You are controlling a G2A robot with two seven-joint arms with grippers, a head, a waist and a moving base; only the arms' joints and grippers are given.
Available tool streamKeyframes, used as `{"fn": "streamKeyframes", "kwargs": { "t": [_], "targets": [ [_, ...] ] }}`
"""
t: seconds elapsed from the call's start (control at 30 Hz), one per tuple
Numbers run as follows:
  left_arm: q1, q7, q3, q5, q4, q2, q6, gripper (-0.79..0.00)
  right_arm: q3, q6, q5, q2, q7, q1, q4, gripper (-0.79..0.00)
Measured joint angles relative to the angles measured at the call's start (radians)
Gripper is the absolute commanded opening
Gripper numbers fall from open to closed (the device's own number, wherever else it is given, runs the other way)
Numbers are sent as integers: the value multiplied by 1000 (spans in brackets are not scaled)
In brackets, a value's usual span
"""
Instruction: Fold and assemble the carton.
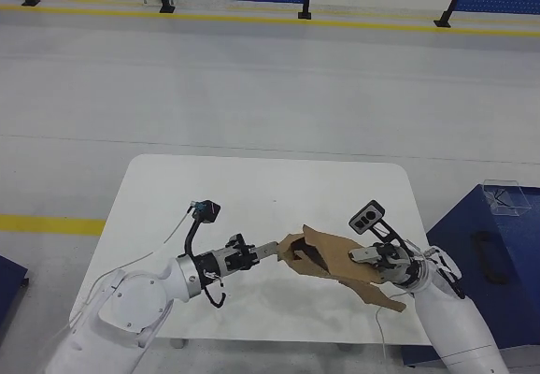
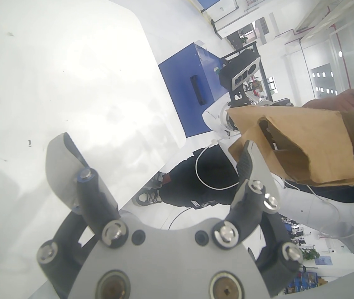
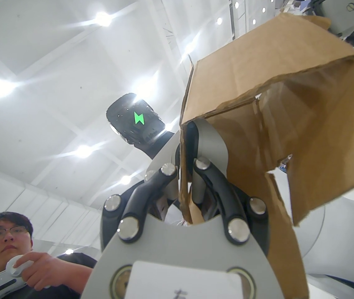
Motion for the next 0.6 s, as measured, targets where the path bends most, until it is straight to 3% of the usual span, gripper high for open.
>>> {"fn": "streamKeyframes", "kwargs": {
  "t": [0.13,0.3,0.6],
  "targets": [
    [20,42,-32,23,-11,3,-18,0,-2,18,-1,0,-5,0,1,-785],
    [62,230,-85,215,-29,11,-24,0,-2,17,-1,0,-5,0,1,-785],
    [61,204,-83,197,-28,10,-24,0,-10,32,14,-2,-20,-4,1,-785]
  ]
}}
